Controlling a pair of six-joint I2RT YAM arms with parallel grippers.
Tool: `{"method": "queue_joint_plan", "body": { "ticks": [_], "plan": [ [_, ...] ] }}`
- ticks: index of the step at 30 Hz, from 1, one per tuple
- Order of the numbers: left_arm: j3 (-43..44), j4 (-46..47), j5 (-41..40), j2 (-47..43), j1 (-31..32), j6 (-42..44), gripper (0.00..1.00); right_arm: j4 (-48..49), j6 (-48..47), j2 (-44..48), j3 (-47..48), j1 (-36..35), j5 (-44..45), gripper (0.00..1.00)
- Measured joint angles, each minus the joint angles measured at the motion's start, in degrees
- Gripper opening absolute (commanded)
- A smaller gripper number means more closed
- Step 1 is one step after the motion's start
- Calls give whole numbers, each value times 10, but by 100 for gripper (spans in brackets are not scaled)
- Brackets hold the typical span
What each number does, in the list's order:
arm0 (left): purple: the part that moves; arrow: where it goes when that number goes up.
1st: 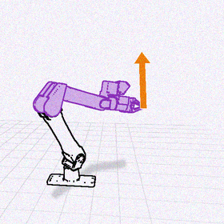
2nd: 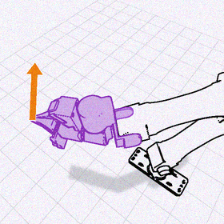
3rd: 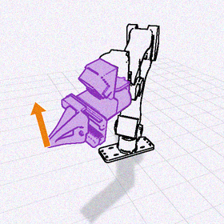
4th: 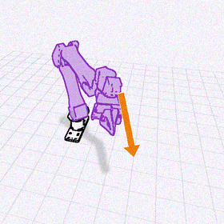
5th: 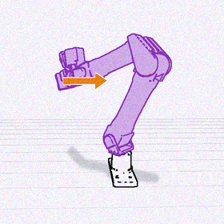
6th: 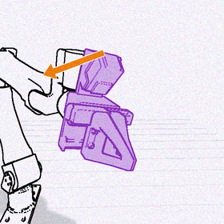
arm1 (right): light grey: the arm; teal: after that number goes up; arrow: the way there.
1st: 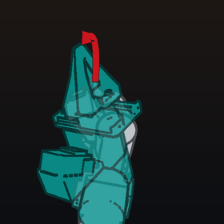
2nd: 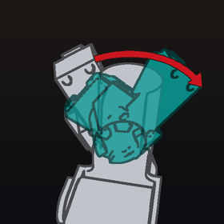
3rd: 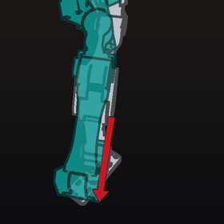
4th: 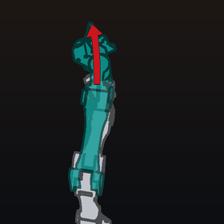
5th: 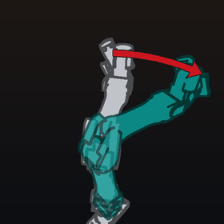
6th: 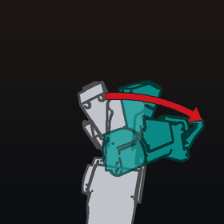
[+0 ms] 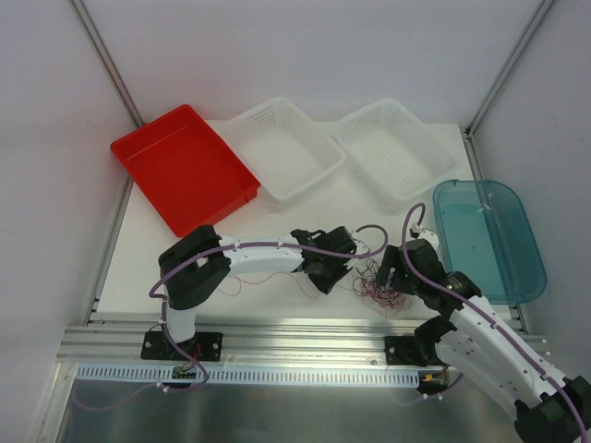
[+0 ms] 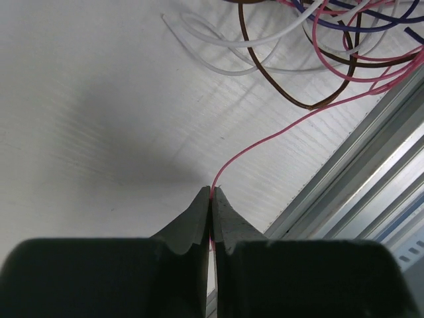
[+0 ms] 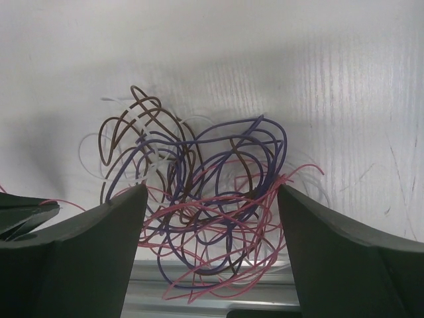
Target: Untangle the cables
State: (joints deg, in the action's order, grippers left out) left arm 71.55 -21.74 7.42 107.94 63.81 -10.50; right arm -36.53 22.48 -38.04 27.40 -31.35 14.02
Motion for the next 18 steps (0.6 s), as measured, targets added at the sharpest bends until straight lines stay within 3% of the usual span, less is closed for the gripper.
{"method": "queue_joint_plan", "body": {
  "ticks": [5, 7, 13, 18],
  "plan": [
    [-10, 3, -21, -19, 0, 0, 0, 3, 3, 0, -13, 0, 0, 72],
    [-26, 1, -39, -51, 0, 0, 0, 4, 4, 0, -17, 0, 0, 59],
    [-65, -10, -101, -233, -17, -11, 0, 7, 11, -13, -24, 0, 6, 31],
    [-68, -35, -130, -370, -111, -38, 0, 4, 16, -10, -25, 0, 24, 13]
  ]
}}
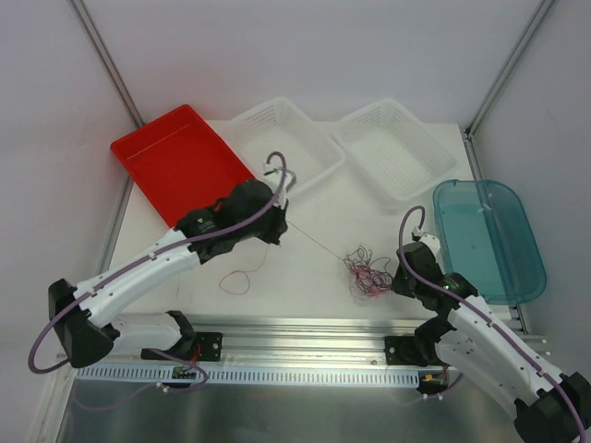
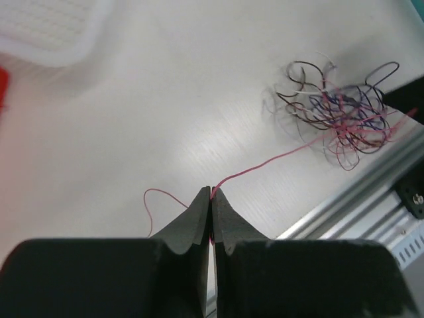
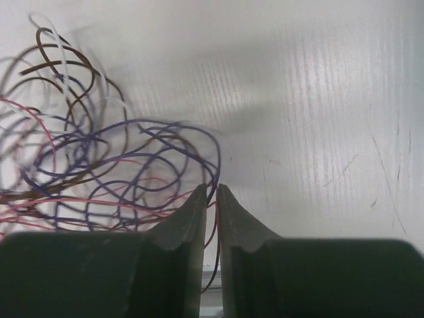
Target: Untangle the cables
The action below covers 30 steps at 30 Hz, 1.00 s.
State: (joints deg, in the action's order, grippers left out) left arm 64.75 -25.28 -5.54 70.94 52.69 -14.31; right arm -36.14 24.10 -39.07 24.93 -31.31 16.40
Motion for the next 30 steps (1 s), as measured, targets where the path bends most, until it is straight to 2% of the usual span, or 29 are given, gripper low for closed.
{"method": "queue_joint_plan", "body": {
  "ticks": [5, 10, 17, 21, 25, 28, 29, 30],
  "plan": [
    [3, -62, -21, -96, -99, -16, 0, -11, 5, 7, 1, 0, 19, 2],
    [62, -129, -48, -167, -141, -16, 0, -23, 8, 5, 6, 4, 35, 1],
    [179, -197, -171, -194, -176, -9, 0, -57, 5, 4, 47, 19, 60, 1],
    [189, -221, -182, -183, -182, -7, 0, -66, -7, 4, 88, 24, 66, 3],
    [166, -220, -148, -162, -183, -12, 0, -63, -23, -7, 116, 24, 60, 5],
    [115, -204, -116, -156, -183, -22, 0, -50, -35, -27, 120, 24, 40, 12],
    [95, -200, -105, -155, -183, -27, 0, -45, -38, -35, 120, 24, 31, 21],
    [77, -195, -93, -154, -183, -33, 0, -38, -40, -45, 120, 24, 20, 26]
  ]
}}
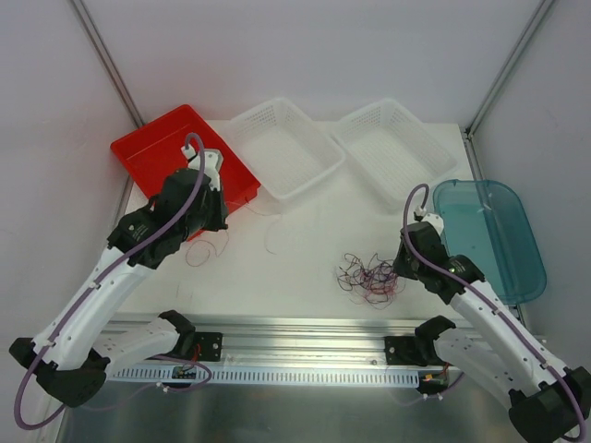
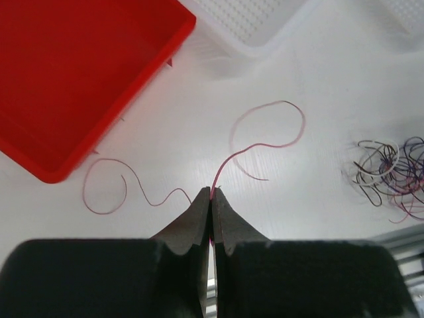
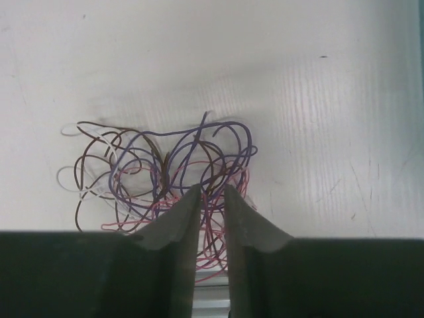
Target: Untangle the cables
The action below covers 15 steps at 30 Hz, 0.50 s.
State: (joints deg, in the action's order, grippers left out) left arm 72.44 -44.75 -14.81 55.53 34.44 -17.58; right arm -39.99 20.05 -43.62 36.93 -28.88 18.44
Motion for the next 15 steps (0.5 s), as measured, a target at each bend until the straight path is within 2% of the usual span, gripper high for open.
{"method": "queue_joint_plan", "body": {
  "ticks": [5, 13, 15],
  "plan": [
    [-74, 35, 30, 0, 0, -40, 0, 28, -14, -16, -9, 0, -39, 50],
    [-248, 101, 10, -24, 0, -132, 0, 48, -26, 21, -39, 0, -86, 72],
    [-292, 112, -8, -24, 0, -155, 0, 52, -29, 27, -44, -2, -96, 74]
  ]
}}
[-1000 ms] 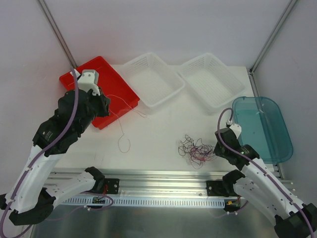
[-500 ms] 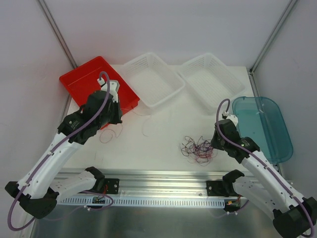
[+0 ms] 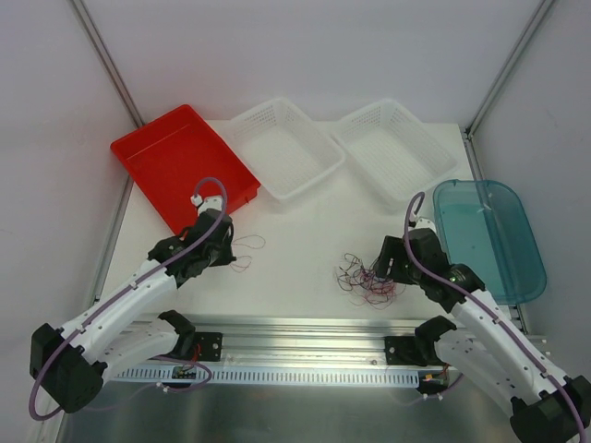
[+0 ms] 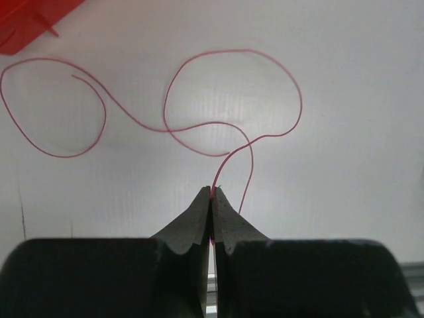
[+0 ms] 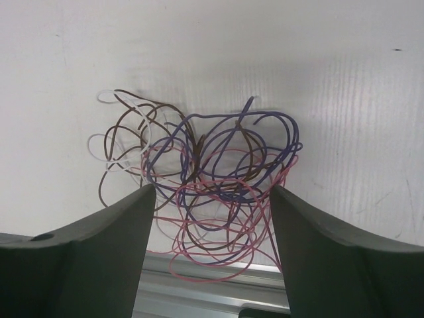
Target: Untangle the cables
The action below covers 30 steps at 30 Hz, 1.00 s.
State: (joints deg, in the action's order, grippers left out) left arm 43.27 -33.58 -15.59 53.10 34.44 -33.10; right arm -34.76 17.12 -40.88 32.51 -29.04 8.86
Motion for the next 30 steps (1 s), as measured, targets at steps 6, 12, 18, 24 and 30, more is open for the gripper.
{"method": "queue_joint_plan", "body": {
  "ticks": [6, 12, 18, 24, 30],
  "plan": [
    [-85, 23, -58, 6, -5, -67, 16, 16, -3, 8, -17, -10, -21, 78],
    [-106, 62, -87, 48, -27, -101, 64, 27, -3, 8, -30, -23, -31, 79],
    [-107, 102, -89, 94, -49, -108, 89, 32, -3, 12, -33, -36, -36, 80],
    [-90, 119, -83, 161, -64, -108, 94, 33, -8, 26, -33, -41, -39, 80],
    [-59, 136, -63, 227, -64, -111, 94, 33, -14, 37, -33, -42, -45, 82]
  ]
}}
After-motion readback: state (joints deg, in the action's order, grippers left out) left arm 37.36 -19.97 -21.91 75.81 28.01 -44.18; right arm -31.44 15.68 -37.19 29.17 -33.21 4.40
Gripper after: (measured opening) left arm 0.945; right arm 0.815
